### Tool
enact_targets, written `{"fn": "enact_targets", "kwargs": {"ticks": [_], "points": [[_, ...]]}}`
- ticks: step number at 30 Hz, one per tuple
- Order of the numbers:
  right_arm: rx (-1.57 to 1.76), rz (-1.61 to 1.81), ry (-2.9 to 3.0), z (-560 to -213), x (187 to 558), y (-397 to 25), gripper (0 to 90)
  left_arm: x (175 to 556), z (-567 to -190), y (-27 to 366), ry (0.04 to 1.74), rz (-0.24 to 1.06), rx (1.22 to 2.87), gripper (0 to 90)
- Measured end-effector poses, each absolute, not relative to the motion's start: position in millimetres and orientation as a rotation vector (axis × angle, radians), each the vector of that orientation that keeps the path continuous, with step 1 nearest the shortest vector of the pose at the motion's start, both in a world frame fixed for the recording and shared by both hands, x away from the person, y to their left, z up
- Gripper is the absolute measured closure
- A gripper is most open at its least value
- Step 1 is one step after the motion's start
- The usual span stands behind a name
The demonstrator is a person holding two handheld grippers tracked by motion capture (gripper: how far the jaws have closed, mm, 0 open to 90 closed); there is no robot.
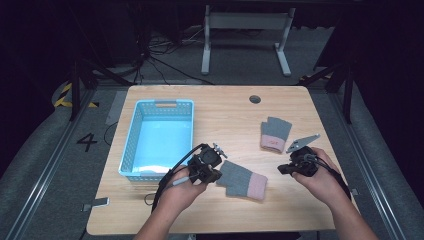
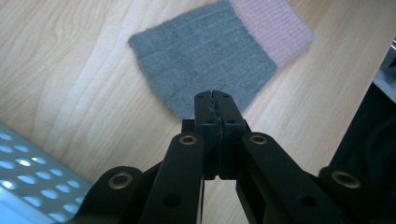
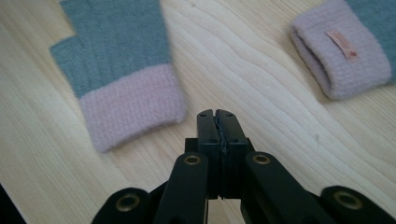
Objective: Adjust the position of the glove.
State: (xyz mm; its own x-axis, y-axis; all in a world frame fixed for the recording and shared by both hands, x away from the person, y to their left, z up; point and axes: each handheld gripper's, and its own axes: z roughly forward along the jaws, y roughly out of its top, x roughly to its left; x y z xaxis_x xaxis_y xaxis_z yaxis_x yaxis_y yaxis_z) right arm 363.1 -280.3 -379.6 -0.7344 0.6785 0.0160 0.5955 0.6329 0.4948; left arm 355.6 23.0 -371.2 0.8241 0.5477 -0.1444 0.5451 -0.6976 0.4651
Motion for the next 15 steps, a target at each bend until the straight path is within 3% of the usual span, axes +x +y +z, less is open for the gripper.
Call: {"fn": "enact_targets", "kwargs": {"ticks": [15], "points": [[0.947, 0.738, 2.795, -394.3, 355.1, -249.6, 90.0, 353.6, -389.4, -1.0, 0.725, -0.040, 2.588, 89.7]]}}
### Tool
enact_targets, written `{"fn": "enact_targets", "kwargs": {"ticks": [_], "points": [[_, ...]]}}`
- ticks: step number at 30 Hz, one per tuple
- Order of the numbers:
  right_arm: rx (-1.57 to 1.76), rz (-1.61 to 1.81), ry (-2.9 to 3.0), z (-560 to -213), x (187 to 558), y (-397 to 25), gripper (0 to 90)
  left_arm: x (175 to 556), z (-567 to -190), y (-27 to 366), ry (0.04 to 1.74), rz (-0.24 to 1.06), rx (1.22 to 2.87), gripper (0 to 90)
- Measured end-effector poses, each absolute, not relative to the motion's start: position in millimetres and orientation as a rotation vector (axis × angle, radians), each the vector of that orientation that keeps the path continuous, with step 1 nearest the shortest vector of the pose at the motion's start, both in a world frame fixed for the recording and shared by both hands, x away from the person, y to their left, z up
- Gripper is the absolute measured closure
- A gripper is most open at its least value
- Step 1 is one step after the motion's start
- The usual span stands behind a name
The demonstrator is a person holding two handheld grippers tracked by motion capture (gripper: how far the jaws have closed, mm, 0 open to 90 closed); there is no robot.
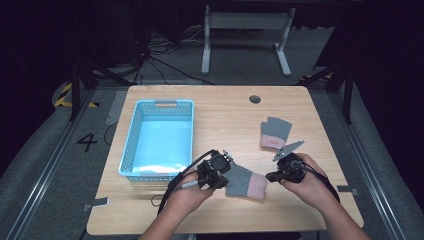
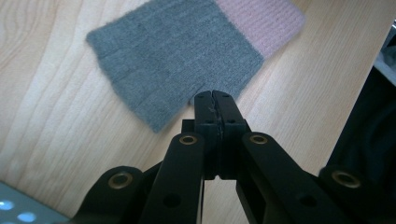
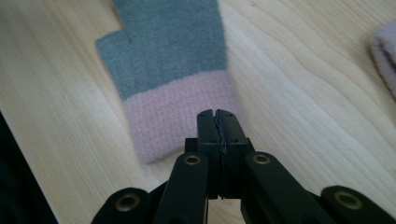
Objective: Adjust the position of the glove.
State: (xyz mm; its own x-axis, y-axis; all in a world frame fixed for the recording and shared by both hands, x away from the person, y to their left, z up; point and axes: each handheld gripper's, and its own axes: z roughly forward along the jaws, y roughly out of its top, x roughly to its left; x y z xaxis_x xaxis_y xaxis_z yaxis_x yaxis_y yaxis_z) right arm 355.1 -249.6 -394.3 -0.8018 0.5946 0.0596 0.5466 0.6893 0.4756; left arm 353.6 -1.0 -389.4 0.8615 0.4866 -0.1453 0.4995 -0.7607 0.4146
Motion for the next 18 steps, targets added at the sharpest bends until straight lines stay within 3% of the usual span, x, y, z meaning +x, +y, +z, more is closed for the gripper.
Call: {"fn": "enact_targets", "kwargs": {"ticks": [18], "points": [[0.793, 0.720, 2.929, -415.4, 339.3, -217.5, 90.0, 355.3, -401.3, -15.5, 0.680, -0.063, 2.631, 89.7]]}}
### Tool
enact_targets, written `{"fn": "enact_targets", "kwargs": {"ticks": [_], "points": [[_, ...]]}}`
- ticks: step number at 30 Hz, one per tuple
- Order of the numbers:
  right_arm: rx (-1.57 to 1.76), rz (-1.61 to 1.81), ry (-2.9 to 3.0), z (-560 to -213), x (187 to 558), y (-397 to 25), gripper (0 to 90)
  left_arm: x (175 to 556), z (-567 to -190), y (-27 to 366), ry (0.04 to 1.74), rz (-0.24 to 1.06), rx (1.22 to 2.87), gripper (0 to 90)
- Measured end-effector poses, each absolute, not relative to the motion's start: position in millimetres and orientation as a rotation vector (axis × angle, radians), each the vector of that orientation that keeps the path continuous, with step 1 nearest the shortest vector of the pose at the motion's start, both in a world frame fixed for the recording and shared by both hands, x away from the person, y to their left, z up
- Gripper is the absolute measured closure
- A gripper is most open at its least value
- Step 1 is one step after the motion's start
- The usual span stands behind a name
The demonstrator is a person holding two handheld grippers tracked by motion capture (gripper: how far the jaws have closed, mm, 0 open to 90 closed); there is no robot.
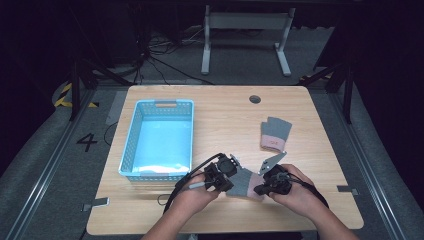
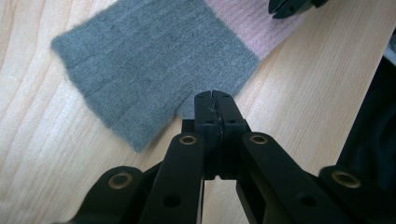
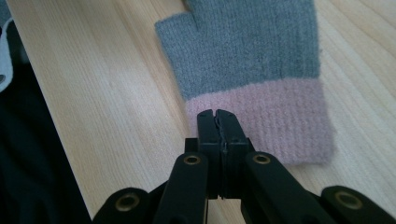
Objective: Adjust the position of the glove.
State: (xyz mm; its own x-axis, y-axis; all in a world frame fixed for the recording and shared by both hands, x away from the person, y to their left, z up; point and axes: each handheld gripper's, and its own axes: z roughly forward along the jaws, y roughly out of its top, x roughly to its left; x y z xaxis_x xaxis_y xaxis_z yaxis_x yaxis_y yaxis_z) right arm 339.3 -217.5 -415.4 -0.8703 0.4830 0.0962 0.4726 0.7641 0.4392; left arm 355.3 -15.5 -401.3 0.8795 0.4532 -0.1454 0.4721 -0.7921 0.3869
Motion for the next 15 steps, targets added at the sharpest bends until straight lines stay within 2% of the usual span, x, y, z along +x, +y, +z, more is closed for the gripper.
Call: {"fn": "enact_targets", "kwargs": {"ticks": [15], "points": [[0.824, 0.700, 2.942, -425.2, 343.9, -218.1, 90.0, 356.8, -399.1, -12.2, 0.686, -0.064, 2.621, 89.7]]}}
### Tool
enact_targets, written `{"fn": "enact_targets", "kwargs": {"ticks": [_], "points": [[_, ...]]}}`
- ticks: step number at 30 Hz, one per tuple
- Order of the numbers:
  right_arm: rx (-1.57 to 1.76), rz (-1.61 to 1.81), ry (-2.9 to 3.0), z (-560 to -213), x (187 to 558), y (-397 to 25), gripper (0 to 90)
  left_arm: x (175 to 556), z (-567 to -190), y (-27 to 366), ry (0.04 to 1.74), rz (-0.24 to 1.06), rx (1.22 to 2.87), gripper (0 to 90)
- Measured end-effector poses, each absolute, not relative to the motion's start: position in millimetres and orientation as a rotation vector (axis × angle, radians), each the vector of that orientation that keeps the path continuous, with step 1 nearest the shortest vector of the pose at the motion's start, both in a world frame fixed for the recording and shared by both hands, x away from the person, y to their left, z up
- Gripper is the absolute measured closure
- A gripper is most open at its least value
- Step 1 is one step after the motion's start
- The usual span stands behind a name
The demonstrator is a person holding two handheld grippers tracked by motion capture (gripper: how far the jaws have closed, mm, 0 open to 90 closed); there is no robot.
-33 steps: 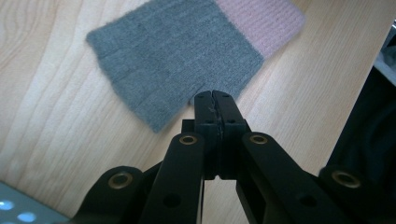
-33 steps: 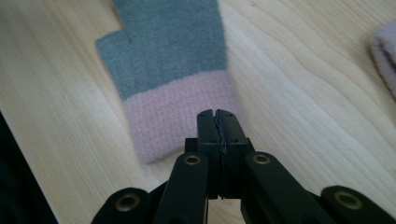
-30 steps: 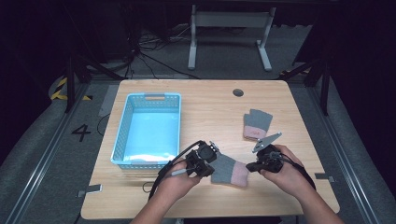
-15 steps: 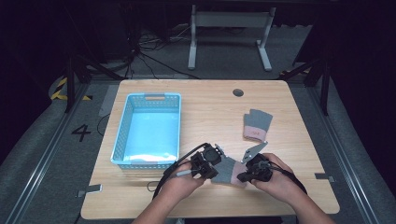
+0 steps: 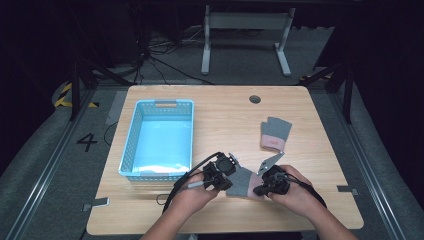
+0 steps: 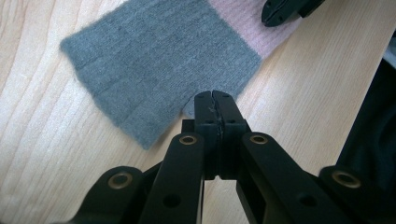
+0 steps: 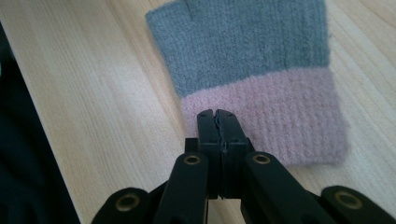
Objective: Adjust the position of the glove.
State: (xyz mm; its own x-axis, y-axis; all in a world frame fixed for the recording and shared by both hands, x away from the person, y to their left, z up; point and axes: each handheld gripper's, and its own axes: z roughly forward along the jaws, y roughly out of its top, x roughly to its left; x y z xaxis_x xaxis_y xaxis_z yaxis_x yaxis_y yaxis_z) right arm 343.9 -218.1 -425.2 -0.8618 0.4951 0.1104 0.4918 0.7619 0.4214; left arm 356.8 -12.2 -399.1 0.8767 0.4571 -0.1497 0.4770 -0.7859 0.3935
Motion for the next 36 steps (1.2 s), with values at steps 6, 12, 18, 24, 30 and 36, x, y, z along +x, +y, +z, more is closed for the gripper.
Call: {"fn": "enact_targets", "kwargs": {"ticks": [6, 12, 18, 24, 30, 36], "points": [[0.834, 0.697, 2.926, -425.3, 346.1, -221.0, 90.0, 357.8, -397.8, -10.3, 0.690, -0.056, 2.616, 89.6], [0.851, 0.693, 2.911, -425.2, 347.4, -222.8, 90.0, 359.2, -396.6, -7.5, 0.700, -0.055, 2.607, 89.6], [0.861, 0.689, 2.899, -424.8, 349.5, -225.7, 90.0, 360.0, -395.4, -5.4, 0.709, -0.047, 2.599, 89.4], [0.876, 0.688, 2.873, -424.8, 352.1, -229.4, 90.0, 360.8, -392.8, -2.6, 0.721, -0.033, 2.585, 88.8], [0.903, 0.698, 2.855, -425.1, 352.6, -231.5, 90.0, 363.3, -389.6, 1.2, 0.743, -0.016, 2.557, 88.7], [0.887, 0.734, 2.836, -420.5, 349.2, -232.0, 90.0, 364.2, -385.6, 2.8, 0.737, 0.004, 2.537, 86.2]]}}
